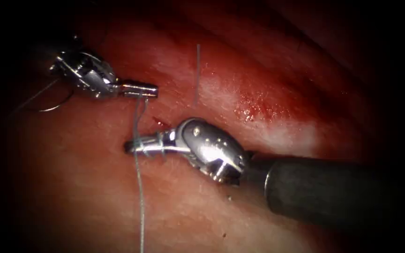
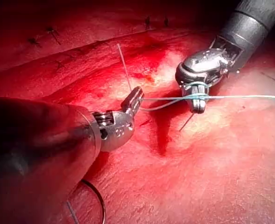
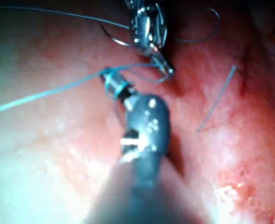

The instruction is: Wound Closure

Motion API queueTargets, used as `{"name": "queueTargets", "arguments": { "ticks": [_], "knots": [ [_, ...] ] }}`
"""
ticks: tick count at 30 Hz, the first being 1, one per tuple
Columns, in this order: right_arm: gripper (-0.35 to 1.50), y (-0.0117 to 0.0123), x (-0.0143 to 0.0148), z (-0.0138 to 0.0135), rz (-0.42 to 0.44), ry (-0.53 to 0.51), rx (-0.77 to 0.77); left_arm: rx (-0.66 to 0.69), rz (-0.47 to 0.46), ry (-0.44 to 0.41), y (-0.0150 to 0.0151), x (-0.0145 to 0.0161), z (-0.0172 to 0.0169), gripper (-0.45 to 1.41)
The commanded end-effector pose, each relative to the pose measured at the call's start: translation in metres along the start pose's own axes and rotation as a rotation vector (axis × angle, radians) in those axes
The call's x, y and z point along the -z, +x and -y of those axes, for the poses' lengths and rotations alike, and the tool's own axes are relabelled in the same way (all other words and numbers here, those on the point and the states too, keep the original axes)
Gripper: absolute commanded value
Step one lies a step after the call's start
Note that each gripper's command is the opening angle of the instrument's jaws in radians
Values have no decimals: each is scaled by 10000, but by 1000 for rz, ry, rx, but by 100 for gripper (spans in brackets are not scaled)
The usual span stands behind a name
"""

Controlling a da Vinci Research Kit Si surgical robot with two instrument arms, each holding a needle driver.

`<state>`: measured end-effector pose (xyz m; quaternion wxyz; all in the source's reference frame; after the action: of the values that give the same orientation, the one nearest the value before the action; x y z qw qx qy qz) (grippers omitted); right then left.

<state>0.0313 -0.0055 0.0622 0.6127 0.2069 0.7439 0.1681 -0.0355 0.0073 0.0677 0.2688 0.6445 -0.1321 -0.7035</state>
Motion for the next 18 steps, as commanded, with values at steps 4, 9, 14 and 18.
{"name": "queueTargets", "arguments": {
  "ticks": [4, 9, 14, 18],
  "knots": [
    [9, -7, -5, -2, 0, -1, -1, 8, -8, 11, 3, -4, 5, -45],
    [51, -8, -8, -3, 2, -5, -30, 10, -6, 13, 2, -6, 6, -45],
    [58, -7, -7, -3, 2, -5, -36, 8, -13, 9, 4, 1, 3, -45],
    [58, -6, -6, -5, 2, -5, -37, 6, -15, 10, 6, 8, 0, -45]
  ]
}}
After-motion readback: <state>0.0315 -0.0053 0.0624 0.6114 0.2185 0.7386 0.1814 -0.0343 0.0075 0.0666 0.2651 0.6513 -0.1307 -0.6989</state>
